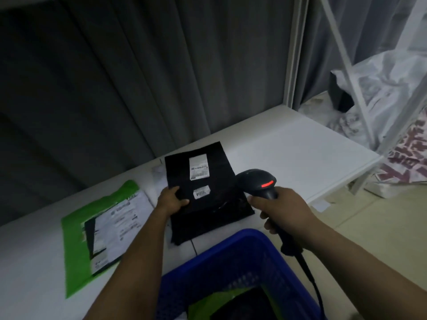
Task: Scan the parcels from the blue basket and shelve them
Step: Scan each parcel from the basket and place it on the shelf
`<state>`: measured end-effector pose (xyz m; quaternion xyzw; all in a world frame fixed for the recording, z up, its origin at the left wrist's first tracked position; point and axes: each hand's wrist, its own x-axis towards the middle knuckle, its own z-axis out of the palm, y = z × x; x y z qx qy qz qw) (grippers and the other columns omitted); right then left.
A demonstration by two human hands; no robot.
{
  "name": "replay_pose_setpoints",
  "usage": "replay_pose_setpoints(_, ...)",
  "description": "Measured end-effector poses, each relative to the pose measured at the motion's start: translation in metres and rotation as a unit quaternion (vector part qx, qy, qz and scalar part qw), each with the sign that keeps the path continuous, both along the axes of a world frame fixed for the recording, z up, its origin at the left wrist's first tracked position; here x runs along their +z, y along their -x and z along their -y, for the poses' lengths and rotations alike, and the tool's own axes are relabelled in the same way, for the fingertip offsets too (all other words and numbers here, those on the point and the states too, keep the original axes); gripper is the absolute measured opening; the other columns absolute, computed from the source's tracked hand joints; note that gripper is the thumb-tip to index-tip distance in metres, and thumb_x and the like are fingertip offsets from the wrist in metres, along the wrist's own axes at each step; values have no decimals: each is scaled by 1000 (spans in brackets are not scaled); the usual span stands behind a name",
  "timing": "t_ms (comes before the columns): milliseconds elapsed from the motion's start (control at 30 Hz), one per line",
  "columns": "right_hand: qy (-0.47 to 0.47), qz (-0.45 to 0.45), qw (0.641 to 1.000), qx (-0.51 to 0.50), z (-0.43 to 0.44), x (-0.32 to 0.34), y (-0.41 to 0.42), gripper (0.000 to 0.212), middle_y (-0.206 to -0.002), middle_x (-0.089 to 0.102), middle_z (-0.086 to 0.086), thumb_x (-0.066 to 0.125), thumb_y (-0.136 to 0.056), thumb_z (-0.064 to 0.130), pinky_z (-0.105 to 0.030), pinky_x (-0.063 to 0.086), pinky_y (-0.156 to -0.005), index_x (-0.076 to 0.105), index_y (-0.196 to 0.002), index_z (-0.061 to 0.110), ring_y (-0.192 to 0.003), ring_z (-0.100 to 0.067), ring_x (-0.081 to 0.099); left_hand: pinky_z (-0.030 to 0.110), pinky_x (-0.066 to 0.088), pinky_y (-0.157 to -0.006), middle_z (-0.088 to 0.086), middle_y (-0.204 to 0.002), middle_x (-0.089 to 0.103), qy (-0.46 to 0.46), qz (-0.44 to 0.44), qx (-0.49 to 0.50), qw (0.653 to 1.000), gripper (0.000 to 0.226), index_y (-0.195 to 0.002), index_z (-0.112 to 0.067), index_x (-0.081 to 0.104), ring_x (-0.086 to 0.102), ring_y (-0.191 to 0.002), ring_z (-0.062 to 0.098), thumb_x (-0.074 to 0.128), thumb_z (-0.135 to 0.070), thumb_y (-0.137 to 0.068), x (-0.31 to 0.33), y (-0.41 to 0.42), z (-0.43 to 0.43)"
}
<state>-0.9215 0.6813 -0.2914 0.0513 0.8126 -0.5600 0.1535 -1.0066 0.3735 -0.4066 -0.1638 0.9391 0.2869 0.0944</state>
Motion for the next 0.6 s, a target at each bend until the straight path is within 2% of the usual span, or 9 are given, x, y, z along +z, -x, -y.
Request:
replay_pose_setpoints(133,-50,-7,998,45,-4,4,-12,33,-71,68,-13,73,-84,33,-28,48,-47,65,-93,2,-50,-24,61,21,33,-101,11,-141,50,-24,-26,-17,999,51,-137,-7,51,49,-128,25,66,-23,-91,20,-45,-29)
replay_pose_setpoints(267,-128,-28,985,110,-7,15,-39,30,-79,71,-15,71,-85,36,-30,55,-52,64,-95,9,-60,-28,67,15,27,-100,10,-143,47,-21,-78,-88,993,45,-135,-10,53,44,-131,24,63,-22,-93,22,-119,-54)
replay_pose_setpoints(333,-161,-32,977,138,-7,18,-57,28,-73,70,-13,70,-85,38,-29,54,-53,62,-89,11,-57,-26,67,20,26,-105,8,-146,43,-11,-98,-132,986,43,-136,-13,53,40,-133,24,60,-24,-95,13,-165,-64)
replay_pose_setpoints(400,-179,-31,972,151,-6,15,-80,27,-62,65,-7,71,-85,38,-23,48,-48,57,-77,16,-48,-21,62,34,30,-111,10,-144,47,32,-131,-170,976,40,-132,-13,58,41,-134,30,62,-23,-94,-8,-209,-73)
replay_pose_setpoints(500,-171,-10,973,153,-2,-4,-118,28,-56,60,-2,71,-84,38,-21,46,-48,56,-75,17,-46,-17,58,51,42,-102,16,-128,60,70,-160,-209,962,36,-117,-9,68,55,-120,38,66,-19,-82,-58,-261,-87)
replay_pose_setpoints(533,-166,1,974,154,-2,-13,-130,28,-55,59,0,71,-84,38,-20,47,-49,56,-77,16,-46,-16,58,52,46,-99,16,-125,62,57,-142,-202,967,37,-116,-8,68,58,-115,39,65,-17,-80,-78,-274,-90)
replay_pose_setpoints(600,-163,24,975,149,-5,-34,-149,27,-54,57,4,71,-85,38,-16,43,-45,54,-73,20,-47,-12,57,45,47,-99,16,-130,58,19,-67,-170,983,41,-126,-8,62,55,-118,38,62,-18,-86,-109,-294,-97)
